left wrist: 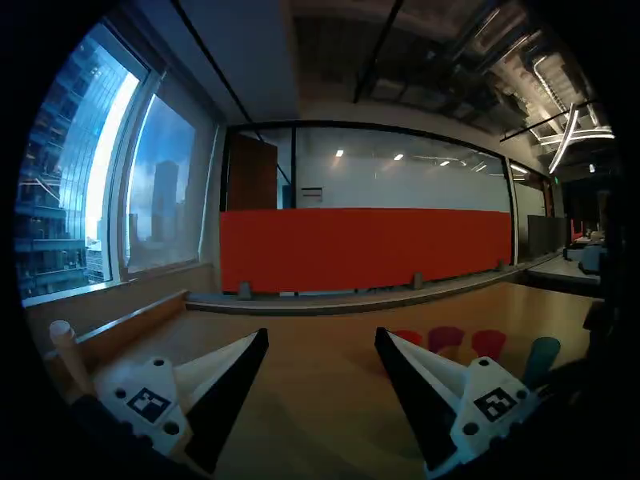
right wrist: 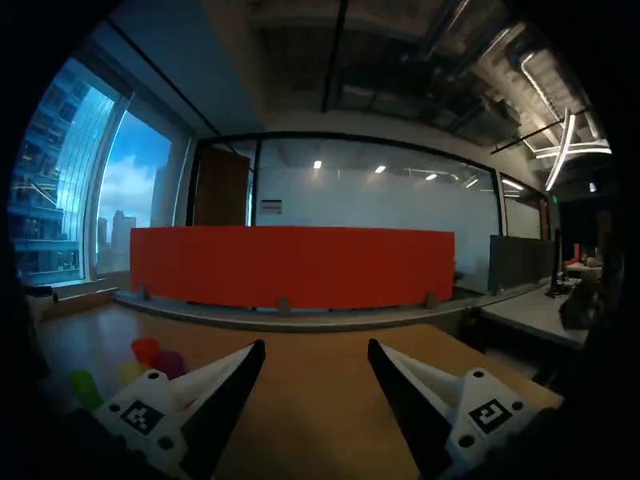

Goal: Pour water

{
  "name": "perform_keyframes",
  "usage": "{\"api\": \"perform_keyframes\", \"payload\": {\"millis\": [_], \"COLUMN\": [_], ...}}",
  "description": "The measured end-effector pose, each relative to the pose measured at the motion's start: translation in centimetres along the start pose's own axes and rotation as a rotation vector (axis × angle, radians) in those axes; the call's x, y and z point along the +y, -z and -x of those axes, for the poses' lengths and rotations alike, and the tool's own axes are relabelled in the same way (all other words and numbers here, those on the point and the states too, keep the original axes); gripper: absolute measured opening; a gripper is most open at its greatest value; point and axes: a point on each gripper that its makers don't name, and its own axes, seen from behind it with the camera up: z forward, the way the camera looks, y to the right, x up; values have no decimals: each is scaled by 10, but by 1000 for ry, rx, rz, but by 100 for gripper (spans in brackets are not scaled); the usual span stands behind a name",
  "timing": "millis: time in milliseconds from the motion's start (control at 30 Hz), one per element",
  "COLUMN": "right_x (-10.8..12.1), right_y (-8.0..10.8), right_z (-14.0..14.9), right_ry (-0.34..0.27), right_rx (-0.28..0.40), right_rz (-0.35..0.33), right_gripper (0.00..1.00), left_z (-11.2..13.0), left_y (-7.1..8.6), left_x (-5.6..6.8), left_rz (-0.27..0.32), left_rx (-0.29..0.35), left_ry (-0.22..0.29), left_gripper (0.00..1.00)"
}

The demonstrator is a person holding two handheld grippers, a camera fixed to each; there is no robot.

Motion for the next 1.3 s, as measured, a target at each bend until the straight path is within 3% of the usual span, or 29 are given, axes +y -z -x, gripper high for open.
{"api": "perform_keyframes", "payload": {"millis": [300, 667, 1300], "right_x": [5, 11, 13], "right_y": [-1, 5, 8], "right_z": [5, 1, 8], "right_ry": [43, 2, 0], "right_rx": [-14, -14, -34], "right_rz": [24, 44, 54], "right_gripper": [99, 99, 99], "left_z": [15, 31, 48], "left_y": [0, -1, -7], "left_x": [-4, -11, -1], "left_rz": [-35, -58, -62], "left_rx": [15, 26, 15], "left_ry": [6, 35, 44], "left_gripper": [99, 99, 99]}}
